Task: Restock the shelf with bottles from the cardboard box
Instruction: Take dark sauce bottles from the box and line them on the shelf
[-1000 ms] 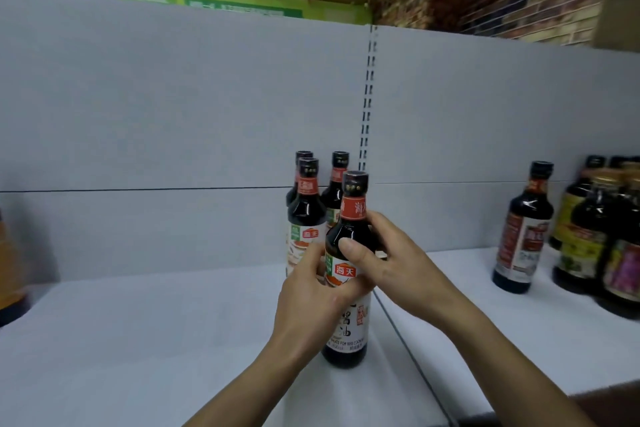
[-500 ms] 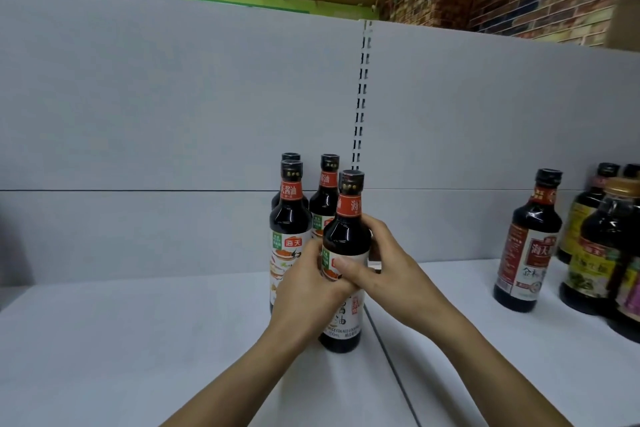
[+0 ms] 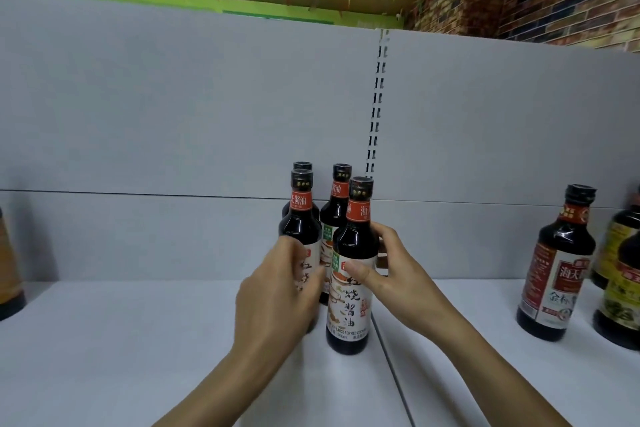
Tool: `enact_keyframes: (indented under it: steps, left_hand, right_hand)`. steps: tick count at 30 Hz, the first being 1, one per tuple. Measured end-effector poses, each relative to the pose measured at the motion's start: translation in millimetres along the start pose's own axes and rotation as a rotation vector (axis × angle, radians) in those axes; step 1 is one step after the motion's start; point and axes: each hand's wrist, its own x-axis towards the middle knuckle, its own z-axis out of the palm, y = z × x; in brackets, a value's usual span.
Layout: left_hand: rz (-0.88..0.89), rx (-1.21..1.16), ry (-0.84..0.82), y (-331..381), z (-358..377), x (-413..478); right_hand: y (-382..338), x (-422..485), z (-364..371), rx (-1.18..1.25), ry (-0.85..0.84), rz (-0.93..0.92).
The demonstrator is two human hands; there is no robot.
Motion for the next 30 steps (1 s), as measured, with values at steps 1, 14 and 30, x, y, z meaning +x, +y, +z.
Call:
enact_keyframes:
  steps: [1, 14, 30]
  left_hand:
    - [-0.020, -0.006, 0.028, -5, -2, 3]
    - [-0.194, -0.180, -0.197, -41, 19, 18]
    - [-0.143, -0.339, -0.199, -58, 26, 13]
  right_hand:
    - [0, 1, 1, 0.003, -0.002, 0.004]
    - [8, 15, 12, 0.036, 0.036, 0.013]
    - [16, 22, 23, 0.060, 0.075, -0.020]
